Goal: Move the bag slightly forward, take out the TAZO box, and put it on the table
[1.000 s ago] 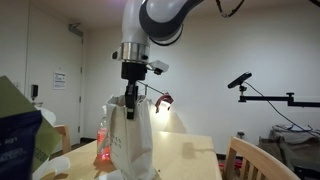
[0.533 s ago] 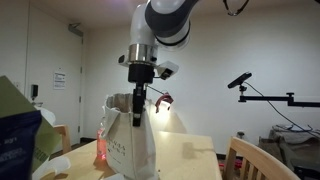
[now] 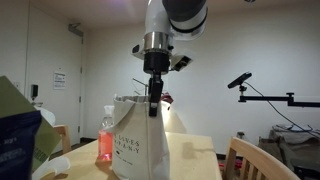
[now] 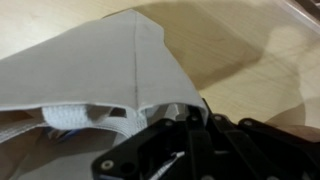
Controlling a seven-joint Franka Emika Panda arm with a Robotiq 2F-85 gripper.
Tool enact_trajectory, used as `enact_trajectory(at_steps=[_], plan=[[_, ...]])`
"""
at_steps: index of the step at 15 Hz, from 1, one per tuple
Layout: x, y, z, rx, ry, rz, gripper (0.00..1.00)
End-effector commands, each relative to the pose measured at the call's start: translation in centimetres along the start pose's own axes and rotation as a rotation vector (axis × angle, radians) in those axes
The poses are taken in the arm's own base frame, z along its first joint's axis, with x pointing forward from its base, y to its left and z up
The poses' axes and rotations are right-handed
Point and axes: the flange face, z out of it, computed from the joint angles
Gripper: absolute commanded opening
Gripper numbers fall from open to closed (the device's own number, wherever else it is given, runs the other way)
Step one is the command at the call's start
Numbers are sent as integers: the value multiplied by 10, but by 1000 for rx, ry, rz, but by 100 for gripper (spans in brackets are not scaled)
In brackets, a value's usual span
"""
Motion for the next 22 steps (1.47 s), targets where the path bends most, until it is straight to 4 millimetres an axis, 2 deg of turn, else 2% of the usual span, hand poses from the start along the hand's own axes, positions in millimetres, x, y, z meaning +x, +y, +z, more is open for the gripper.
enact_trajectory(at_steps=[1, 4, 6, 8, 16, 17, 22], plan=[[-24, -20, -22, 29, -9, -31, 1], [-31, -32, -16, 108, 13, -66, 1], [-28, -34, -9, 158, 36, -81, 1], [-24, -28, 0, 135, 24, -66, 4], [-24, -28, 1, 142, 27, -72, 4], [-28, -30, 4, 127, -6, -64, 1], [-52, -41, 21, 98, -109, -77, 1]])
